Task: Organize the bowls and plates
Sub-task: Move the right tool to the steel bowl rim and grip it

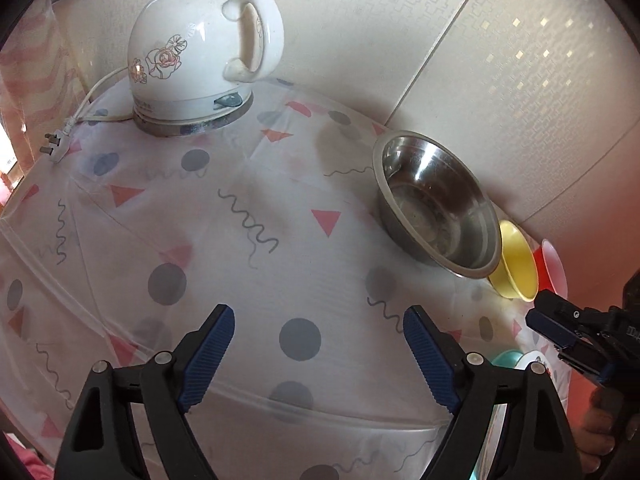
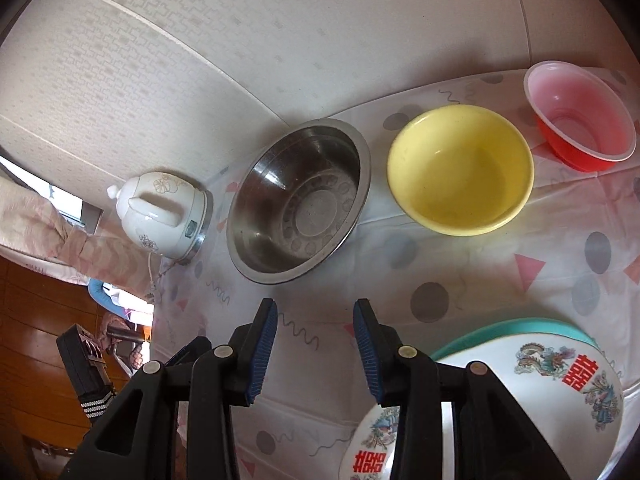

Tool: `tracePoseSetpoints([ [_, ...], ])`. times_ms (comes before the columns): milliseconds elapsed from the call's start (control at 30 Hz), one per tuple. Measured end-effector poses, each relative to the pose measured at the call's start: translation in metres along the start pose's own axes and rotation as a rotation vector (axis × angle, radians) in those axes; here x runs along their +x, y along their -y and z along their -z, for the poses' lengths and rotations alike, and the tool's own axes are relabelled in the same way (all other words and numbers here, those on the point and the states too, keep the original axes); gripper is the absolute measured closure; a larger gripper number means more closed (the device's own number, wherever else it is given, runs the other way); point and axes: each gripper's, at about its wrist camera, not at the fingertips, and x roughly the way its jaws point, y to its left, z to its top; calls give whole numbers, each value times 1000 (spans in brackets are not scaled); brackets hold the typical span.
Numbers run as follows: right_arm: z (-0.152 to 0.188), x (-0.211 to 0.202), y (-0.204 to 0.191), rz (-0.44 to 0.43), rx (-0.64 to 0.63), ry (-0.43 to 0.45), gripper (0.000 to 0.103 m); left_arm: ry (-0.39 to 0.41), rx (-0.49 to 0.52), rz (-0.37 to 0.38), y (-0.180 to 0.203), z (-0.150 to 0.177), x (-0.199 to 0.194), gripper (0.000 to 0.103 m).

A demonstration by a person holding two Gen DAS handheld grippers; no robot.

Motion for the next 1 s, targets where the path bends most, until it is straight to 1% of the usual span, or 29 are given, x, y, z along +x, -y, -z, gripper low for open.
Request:
tracePoseSetpoints([
  [100,-11,9,0,7,31,16,63,3,6,19,3,-16,4,11],
  [200,-22,19,-2,26,36,22,63,10,30,9,8,-33,10,11],
  [267,-28,26,-1,35,50,19,63,1,21,-7,9,-44,17,11],
  [300,-29,29,0,33,56,20,63,-9,9,0,8,-49,20,11],
  [367,-33,35,1,46,66,20,63,-18,-9,26,8,-59,27,13],
  [467,-38,44,3,55,78,19,62,15,6,38,14,-70,32,15],
  [500,-41,45,5,63,82,18,62,16,7,38,16,-75,35,17],
  [567,-45,50,9,58,96,11,62,2,8,46,20,-82,44,23],
  [600,-46,52,10,57,100,6,62,-10,14,51,23,-85,50,28],
  [633,-48,54,10,58,101,2,62,-23,19,45,25,-88,56,36],
  [667,-50,57,10,62,101,-1,62,-33,24,42,28,-89,62,41],
  [733,-52,62,11,65,98,-12,62,-62,31,36,31,-92,75,58],
  [767,-53,65,11,67,95,-16,62,-78,30,41,32,-92,80,64],
  [833,-54,69,10,78,82,-27,62,-90,36,52,34,-91,87,70],
  [867,-55,72,10,82,70,-32,64,-86,41,59,36,-90,88,72],
  [900,-54,74,9,85,57,-39,66,-83,48,71,38,-89,88,79],
  [933,-54,77,7,91,44,-50,72,-79,59,76,40,-88,87,84],
  [1000,-51,82,2,107,7,-65,74,-64,93,65,45,-85,86,88],
])
